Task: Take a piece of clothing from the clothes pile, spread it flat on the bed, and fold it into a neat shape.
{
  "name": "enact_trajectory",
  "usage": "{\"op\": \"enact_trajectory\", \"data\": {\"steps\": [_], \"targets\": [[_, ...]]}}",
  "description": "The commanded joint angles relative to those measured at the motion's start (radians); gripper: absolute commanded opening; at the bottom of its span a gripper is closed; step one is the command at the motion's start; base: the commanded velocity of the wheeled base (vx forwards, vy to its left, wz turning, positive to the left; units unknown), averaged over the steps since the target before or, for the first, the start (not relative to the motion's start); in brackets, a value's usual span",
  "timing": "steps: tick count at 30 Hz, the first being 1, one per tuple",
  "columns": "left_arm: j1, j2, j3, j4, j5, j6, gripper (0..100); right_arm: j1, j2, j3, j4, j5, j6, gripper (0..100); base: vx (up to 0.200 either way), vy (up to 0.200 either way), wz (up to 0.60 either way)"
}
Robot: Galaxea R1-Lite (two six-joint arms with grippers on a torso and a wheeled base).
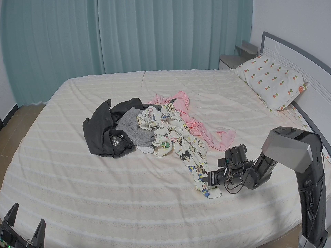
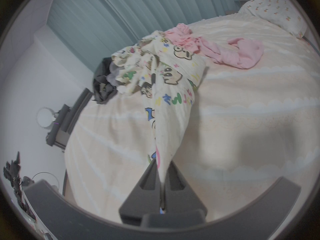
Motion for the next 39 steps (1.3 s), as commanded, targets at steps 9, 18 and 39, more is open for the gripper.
{"op": "enact_trajectory", "data": {"steps": [9, 18, 39], "targets": [[0.0, -0.016, 0.018, -0.003, -0.001, 0.004, 100, 0.018, -0.355, 0.43, -0.628, 0.144, 0.208, 0, 0.0, 0.0, 0.0], [-0.001, -0.009, 0.016, -0.008, -0.001, 0.064, 100, 0.116, -0.593, 0.456, -0.629, 0.13, 0.254, 0, 0.0, 0.0, 0.0], [-0.365, 1.182, -0.338, -0.428, -0.383, -0.051, 100, 0.395, -0.755, 0.077, -0.405, -0.002, 0.256, 0, 0.0, 0.0, 0.0]]}}
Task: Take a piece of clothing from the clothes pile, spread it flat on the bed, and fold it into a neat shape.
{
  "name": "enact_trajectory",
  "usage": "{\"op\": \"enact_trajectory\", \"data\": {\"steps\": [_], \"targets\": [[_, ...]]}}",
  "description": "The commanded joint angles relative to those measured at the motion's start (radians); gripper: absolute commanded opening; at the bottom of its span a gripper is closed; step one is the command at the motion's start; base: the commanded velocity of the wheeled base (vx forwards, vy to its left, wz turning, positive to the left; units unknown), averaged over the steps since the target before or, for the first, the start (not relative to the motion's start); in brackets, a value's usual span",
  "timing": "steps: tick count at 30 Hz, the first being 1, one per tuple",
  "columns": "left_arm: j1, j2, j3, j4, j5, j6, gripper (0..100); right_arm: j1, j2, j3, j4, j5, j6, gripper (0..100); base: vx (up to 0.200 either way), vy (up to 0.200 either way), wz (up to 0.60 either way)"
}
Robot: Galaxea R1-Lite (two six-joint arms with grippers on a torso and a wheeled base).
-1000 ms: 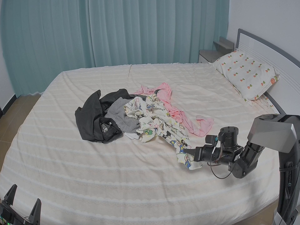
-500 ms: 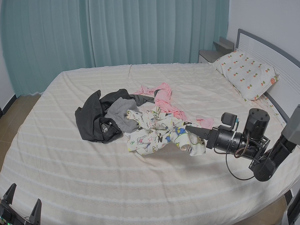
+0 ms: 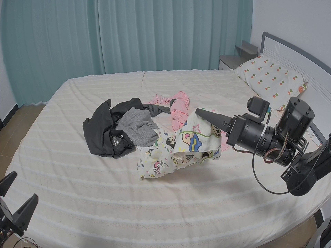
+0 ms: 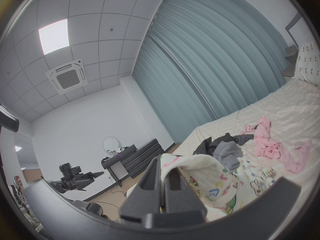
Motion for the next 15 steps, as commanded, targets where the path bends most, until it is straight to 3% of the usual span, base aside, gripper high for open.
{"op": "enact_trajectory", "data": {"steps": [1, 5, 11, 15], "targets": [[-0.282, 0.729, -0.079, -0.262, -0.133, 0.02, 100, 0.156, -0.068, -0.236, 0.149, -0.067, 0.002, 0, 0.0, 0.0, 0.0], [-0.337, 0.992, -0.043, -0.495, -0.09, 0.02, 100, 0.197, -0.052, -0.303, 0.153, -0.151, 0.001, 0, 0.0, 0.0, 0.0], [-0.415, 1.192, -0.019, -0.704, -0.011, -0.001, 100, 0.268, -0.052, -0.323, 0.153, -0.193, 0.001, 0, 0.0, 0.0, 0.0], [-0.481, 1.293, -0.017, -0.866, 0.077, -0.092, 100, 0.309, -0.029, -0.343, 0.153, -0.211, 0.001, 0, 0.0, 0.0, 0.0]]}}
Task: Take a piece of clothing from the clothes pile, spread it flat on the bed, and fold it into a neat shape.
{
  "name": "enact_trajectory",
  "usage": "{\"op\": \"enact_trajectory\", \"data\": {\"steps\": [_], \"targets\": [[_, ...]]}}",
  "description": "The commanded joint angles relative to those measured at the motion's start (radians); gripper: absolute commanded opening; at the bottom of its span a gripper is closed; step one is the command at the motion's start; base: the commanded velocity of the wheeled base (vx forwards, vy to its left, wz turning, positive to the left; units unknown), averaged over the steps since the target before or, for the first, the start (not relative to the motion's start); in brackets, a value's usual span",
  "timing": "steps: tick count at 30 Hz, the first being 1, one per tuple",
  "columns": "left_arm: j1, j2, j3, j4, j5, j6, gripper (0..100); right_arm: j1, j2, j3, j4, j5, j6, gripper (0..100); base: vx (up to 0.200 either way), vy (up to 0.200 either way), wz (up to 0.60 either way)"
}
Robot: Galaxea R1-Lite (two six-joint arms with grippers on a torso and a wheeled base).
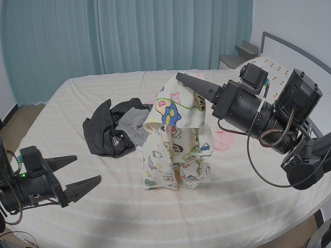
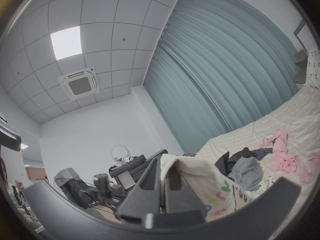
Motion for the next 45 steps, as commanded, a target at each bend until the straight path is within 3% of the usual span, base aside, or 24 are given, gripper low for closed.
{"op": "enact_trajectory", "data": {"steps": [1, 8, 20, 30, 32, 38, 45], "targets": [[-0.242, 0.567, 0.015, -0.426, 0.124, -0.105, 100, 0.155, 0.02, -0.137, 0.047, -0.1, 0.0, 0, 0.0, 0.0, 0.0], [-0.357, 0.728, 0.015, -0.615, 0.261, -0.156, 100, 0.133, 0.051, -0.143, 0.043, -0.143, 0.0, 0, 0.0, 0.0, 0.0], [-0.368, 0.884, -0.071, -0.753, 0.562, -0.156, 100, 0.101, 0.041, -0.104, 0.034, -0.147, 0.0, 0, 0.0, 0.0, 0.0], [-0.357, 0.818, 0.064, -0.805, 0.566, -0.171, 100, 0.014, 0.04, -0.063, 0.034, -0.138, 0.001, 0, 0.0, 0.0, 0.0], [-0.358, 0.812, 0.121, -0.908, 0.539, -0.18, 100, -0.002, 0.046, -0.057, 0.034, -0.138, 0.001, 0, 0.0, 0.0, 0.0], [-0.342, 0.798, 0.11, -0.908, 0.529, -0.284, 100, -0.003, 0.06, -0.051, 0.031, -0.141, 0.003, 0, 0.0, 0.0, 0.0], [-0.329, 0.826, -0.008, -0.908, 0.534, -0.297, 100, 0.032, 0.054, -0.048, 0.028, -0.149, 0.012, 0, 0.0, 0.0, 0.0]]}}
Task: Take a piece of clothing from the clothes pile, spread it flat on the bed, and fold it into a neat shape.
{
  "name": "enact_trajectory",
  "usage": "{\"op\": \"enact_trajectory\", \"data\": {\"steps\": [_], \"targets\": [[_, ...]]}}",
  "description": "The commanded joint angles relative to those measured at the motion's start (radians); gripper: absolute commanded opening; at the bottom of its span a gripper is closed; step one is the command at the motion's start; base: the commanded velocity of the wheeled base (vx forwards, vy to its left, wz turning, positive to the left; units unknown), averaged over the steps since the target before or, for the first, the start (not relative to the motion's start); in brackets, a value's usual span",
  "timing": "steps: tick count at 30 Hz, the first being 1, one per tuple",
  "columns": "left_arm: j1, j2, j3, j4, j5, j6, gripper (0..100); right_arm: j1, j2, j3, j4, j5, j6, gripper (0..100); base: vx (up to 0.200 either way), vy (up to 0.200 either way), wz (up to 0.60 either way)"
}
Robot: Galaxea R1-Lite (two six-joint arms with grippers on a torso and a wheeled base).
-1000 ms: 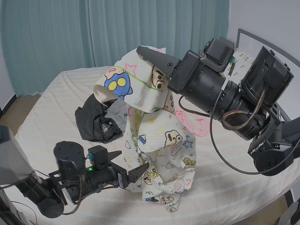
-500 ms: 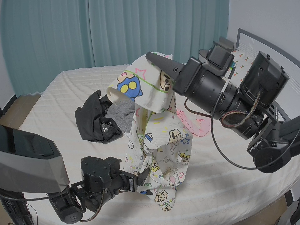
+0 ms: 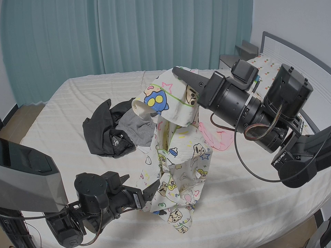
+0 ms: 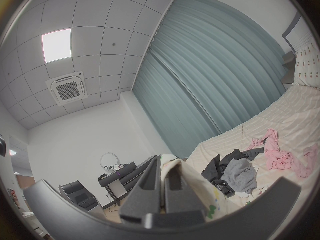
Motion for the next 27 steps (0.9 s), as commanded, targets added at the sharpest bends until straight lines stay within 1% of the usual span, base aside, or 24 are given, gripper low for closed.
{"op": "enact_trajectory", "data": {"steps": [1, 3, 4, 5, 8, 12, 13, 15, 17, 20, 27], "targets": [[0.006, 0.02, -0.065, -0.018, 0.001, -0.002, 100, 0.021, 0.004, 0.003, -0.003, -0.004, -0.001, 0, 0.0, 0.0, 0.0], [0.006, 0.02, -0.065, -0.018, 0.001, -0.002, 100, 0.021, 0.004, 0.003, -0.003, -0.004, -0.001, 0, 0.0, 0.0, 0.0], [0.006, 0.051, -0.105, -0.018, 0.009, 0.0, 100, 0.023, 0.005, 0.011, -0.009, -0.005, -0.001, 0, 0.0, 0.0, 0.0], [0.008, 0.057, -0.111, -0.018, 0.015, 0.0, 100, 0.023, 0.005, 0.014, -0.01, -0.005, -0.001, 0, 0.0, 0.0, 0.0], [0.011, 0.089, -0.14, -0.018, 0.053, 0.007, 100, 0.024, 0.004, 0.023, -0.027, -0.005, -0.003, 0, 0.0, 0.0, 0.0], [0.024, 0.138, -0.191, -0.018, 0.121, 0.05, 100, 0.036, -0.001, 0.023, -0.035, -0.005, -0.003, 0, 0.0, 0.0, 0.0], [0.024, 0.138, -0.191, -0.018, 0.121, 0.05, 100, 0.036, -0.001, 0.023, -0.035, -0.005, -0.003, 0, 0.0, 0.0, 0.0], [0.026, 0.177, -0.218, -0.018, 0.153, 0.084, 100, 0.049, -0.01, 0.023, -0.036, -0.007, -0.003, 0, 0.0, 0.0, 0.0], [0.026, 0.203, -0.225, -0.018, 0.157, 0.103, 100, 0.056, -0.015, 0.022, -0.036, -0.013, -0.004, 0, 0.0, 0.0, 0.0], [0.02, 0.238, -0.206, -0.018, 0.173, 0.135, 100, 0.058, -0.019, 0.019, -0.036, -0.028, -0.011, 0, 0.0, 0.0, 0.0], [0.017, 0.29, -0.136, -0.018, 0.183, 0.142, 100, 0.05, -0.019, 0.013, -0.036, -0.033, -0.011, 0, 0.0, 0.0, 0.0]]}}
